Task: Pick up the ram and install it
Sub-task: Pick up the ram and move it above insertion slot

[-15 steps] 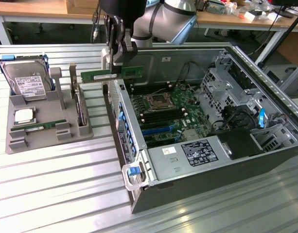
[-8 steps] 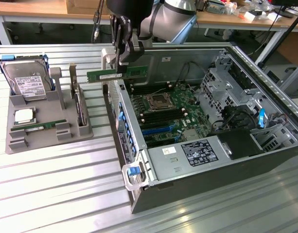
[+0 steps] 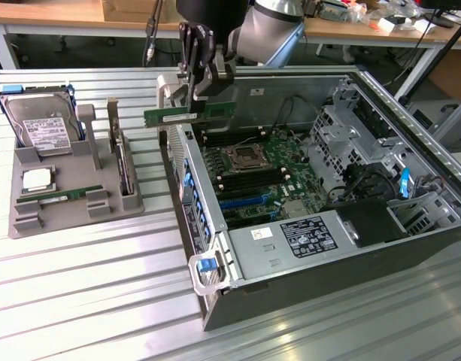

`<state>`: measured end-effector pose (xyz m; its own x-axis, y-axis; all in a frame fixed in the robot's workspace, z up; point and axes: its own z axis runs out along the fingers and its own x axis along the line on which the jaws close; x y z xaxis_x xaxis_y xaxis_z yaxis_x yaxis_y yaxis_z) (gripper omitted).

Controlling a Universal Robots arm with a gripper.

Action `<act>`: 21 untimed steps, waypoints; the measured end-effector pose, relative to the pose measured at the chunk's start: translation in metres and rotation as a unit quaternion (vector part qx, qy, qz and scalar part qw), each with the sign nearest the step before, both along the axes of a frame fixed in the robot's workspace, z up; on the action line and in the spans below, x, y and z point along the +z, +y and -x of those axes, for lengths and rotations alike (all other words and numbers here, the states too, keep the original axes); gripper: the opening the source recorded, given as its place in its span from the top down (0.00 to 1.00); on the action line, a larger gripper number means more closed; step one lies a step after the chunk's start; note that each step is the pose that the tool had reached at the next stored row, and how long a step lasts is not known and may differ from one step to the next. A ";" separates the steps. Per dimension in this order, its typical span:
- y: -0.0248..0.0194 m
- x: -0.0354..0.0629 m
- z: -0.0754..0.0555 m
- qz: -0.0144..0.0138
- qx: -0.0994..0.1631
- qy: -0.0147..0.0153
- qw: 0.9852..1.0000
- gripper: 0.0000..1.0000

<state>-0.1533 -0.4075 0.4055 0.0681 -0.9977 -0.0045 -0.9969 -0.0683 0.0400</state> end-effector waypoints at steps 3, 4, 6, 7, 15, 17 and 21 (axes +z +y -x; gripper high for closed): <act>0.0000 0.0000 -0.005 0.000 0.000 0.000 1.000 0.88; 0.0001 0.0000 -0.007 0.000 0.000 0.000 1.000 0.88; 0.0001 0.0000 -0.009 0.000 0.000 0.000 1.000 0.88; 0.0001 0.0000 -0.011 0.000 0.000 0.000 1.000 0.88; 0.0002 0.0000 -0.029 0.000 0.000 0.000 1.000 0.88; 0.0003 0.0000 -0.032 0.000 0.000 0.000 1.000 0.88; 0.0003 0.0000 -0.038 0.000 0.000 0.000 1.000 0.88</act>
